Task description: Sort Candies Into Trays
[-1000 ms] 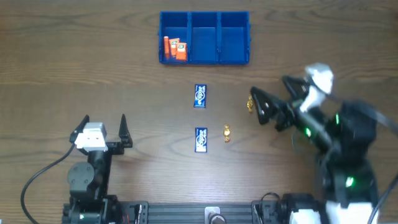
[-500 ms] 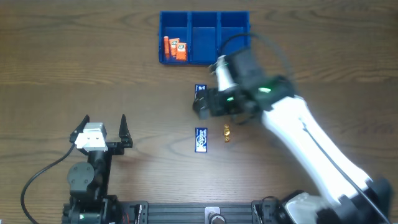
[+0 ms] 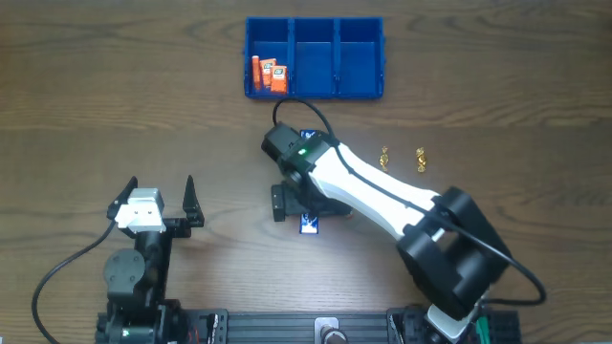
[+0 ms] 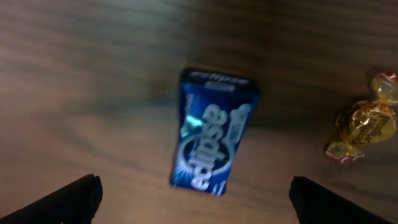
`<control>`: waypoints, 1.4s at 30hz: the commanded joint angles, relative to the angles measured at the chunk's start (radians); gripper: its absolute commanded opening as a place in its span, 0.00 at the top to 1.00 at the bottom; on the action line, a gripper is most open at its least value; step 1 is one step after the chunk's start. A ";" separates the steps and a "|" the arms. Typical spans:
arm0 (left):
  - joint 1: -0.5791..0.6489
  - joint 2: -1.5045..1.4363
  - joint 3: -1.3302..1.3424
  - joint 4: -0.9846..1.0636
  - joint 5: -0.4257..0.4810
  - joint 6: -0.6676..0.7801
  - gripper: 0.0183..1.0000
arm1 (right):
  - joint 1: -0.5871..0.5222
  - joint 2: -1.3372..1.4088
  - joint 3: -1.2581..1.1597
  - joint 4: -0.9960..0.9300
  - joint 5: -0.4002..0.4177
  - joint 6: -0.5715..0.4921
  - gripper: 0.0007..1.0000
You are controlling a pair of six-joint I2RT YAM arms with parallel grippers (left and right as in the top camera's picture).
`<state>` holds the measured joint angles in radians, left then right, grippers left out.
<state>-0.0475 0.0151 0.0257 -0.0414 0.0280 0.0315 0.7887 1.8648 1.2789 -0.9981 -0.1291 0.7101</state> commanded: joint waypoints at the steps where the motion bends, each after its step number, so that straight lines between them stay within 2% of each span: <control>1: 0.002 -0.007 -0.021 -0.037 -0.009 0.014 0.00 | 0.006 0.053 -0.008 0.020 0.032 0.053 0.00; 11: 0.002 -0.006 -0.021 -0.037 -0.009 0.014 0.00 | 0.000 0.102 -0.008 0.049 0.031 0.064 0.00; 17: 0.002 -0.006 -0.021 -0.037 -0.009 0.014 0.00 | -0.003 0.122 -0.008 0.051 0.031 0.076 0.08; 18: 0.002 -0.006 -0.021 -0.037 -0.009 0.014 0.00 | -0.003 0.123 -0.008 0.051 0.031 0.075 0.13; 21: 0.002 -0.006 -0.021 -0.037 -0.009 0.014 0.00 | -0.003 0.123 -0.008 0.055 0.031 0.076 0.42; 23: 0.002 -0.007 -0.021 -0.037 -0.009 0.014 0.00 | -0.003 0.123 -0.008 0.054 0.031 0.076 0.57; 26: 0.002 -0.006 -0.021 -0.037 -0.009 0.014 0.00 | -0.003 0.123 -0.008 0.060 0.031 0.076 0.61; 29: 0.002 -0.006 -0.021 -0.037 -0.009 0.014 0.00 | -0.002 0.122 -0.008 0.084 0.032 0.076 0.72; 32: 0.002 -0.006 -0.021 -0.037 -0.009 0.014 0.00 | 0.001 0.115 -0.005 0.111 0.035 0.075 0.73; 35: 0.002 -0.006 -0.021 -0.037 -0.009 0.014 0.00 | -0.005 0.071 0.029 0.101 0.109 0.075 0.74; 38: 0.002 -0.006 -0.021 -0.037 -0.009 0.014 0.00 | -0.027 0.013 0.130 0.039 0.253 0.075 0.80; 40: 0.002 -0.007 -0.021 -0.037 -0.009 0.014 0.00 | -0.058 0.003 0.269 -0.040 0.348 0.065 0.79; 42: 0.002 -0.006 -0.021 -0.037 -0.009 0.014 0.00 | -0.096 0.011 0.407 -0.086 0.403 0.007 0.79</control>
<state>-0.0475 0.0151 0.0257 -0.0414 0.0280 0.0315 0.7593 1.9438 1.4719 -1.0527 0.0750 0.7773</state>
